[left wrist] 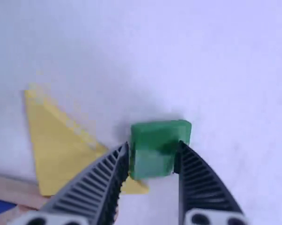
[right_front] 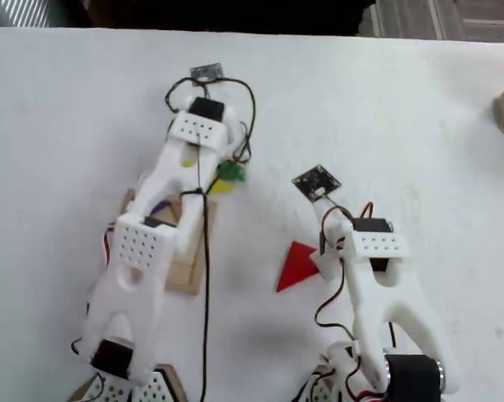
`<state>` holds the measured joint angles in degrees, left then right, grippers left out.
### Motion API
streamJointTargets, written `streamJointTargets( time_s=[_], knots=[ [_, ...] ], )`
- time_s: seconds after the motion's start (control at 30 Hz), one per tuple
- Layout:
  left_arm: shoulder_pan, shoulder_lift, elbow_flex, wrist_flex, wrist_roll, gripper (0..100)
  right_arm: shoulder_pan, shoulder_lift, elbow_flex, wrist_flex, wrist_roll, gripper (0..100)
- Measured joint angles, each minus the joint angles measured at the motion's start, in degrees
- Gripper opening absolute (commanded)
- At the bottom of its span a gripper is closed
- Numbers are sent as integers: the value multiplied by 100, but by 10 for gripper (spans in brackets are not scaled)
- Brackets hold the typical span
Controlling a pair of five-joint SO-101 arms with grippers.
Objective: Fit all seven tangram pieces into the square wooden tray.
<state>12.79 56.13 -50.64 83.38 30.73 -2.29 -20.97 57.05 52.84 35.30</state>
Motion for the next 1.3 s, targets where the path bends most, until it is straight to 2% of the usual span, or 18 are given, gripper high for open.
streamJointTargets(
  time_s=[0.13,0.23,0.4,0.6,0.93,1.03,1.17,1.3],
  knots=[
    [-9,62,-510,800,-9,158,0,0,0,0,0,17],
    [-9,62,-615,1037,-18,158,0,0,0,0,0,17],
    [-9,62,-633,993,-237,174,0,0,0,0,0,17],
    [-9,123,-633,484,-290,276,0,0,0,0,0,17],
    [-9,659,-730,413,-290,230,0,0,0,0,0,17],
    [-9,668,-747,413,-290,168,0,0,0,0,0,17],
    [0,677,-747,343,-290,24,0,0,0,0,0,17],
    [9,677,-747,316,-607,37,0,0,0,0,0,17]
  ],
)
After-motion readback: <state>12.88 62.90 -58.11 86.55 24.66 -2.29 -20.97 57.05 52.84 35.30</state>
